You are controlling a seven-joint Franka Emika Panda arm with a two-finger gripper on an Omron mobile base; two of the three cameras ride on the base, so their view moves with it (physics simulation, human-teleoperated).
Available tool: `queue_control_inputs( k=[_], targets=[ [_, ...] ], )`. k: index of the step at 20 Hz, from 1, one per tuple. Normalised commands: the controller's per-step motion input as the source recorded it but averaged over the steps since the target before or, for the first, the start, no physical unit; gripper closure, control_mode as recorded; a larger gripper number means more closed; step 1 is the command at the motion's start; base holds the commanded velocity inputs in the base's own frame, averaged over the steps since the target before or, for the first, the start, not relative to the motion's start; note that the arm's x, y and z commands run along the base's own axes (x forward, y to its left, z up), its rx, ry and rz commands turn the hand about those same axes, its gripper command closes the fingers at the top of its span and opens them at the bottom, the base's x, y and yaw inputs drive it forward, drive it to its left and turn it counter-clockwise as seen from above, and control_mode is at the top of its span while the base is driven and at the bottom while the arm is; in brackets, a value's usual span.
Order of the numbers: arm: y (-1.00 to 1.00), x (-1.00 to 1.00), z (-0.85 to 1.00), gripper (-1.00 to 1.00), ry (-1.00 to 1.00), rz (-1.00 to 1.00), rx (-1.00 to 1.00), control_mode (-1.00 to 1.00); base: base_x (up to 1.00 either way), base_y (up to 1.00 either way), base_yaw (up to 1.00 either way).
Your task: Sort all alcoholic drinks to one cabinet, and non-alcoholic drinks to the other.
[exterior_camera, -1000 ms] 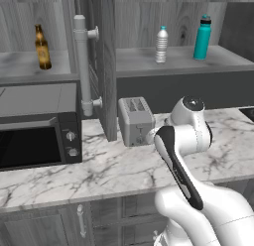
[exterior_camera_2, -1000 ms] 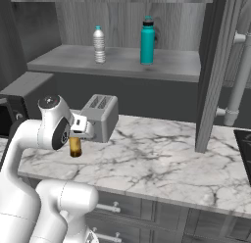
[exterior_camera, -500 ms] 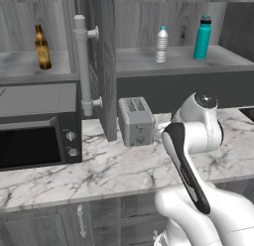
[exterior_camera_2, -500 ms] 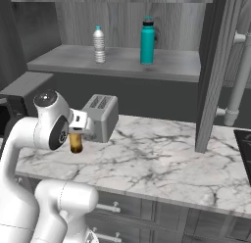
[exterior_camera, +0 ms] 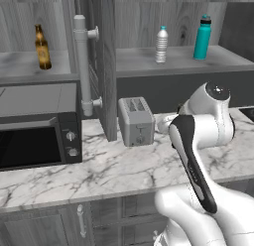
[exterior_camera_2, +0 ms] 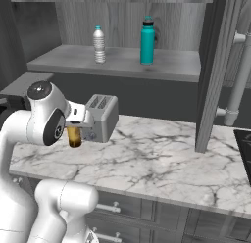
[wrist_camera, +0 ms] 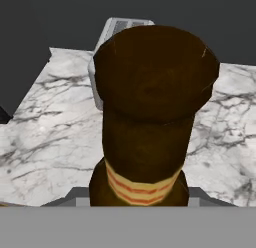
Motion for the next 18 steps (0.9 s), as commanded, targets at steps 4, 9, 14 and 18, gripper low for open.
queue_control_inputs(
  k=[4,9,14,18],
  targets=[
    [-0.07,-0.12,0.42,1.0,-0.04,0.0,0.0,-1.0,0.0,0.0,0.0],
    [-0.03,-0.17,0.38,1.0,-0.05,0.0,0.0,-1.0,0.0,0.0,0.0],
    [-0.03,-0.21,0.39,1.0,-0.04,0.0,0.0,-1.0,0.0,0.0,0.0],
    [-0.03,-0.21,0.36,1.0,-0.05,0.0,0.0,-1.0,0.0,0.0,0.0]
  ],
)
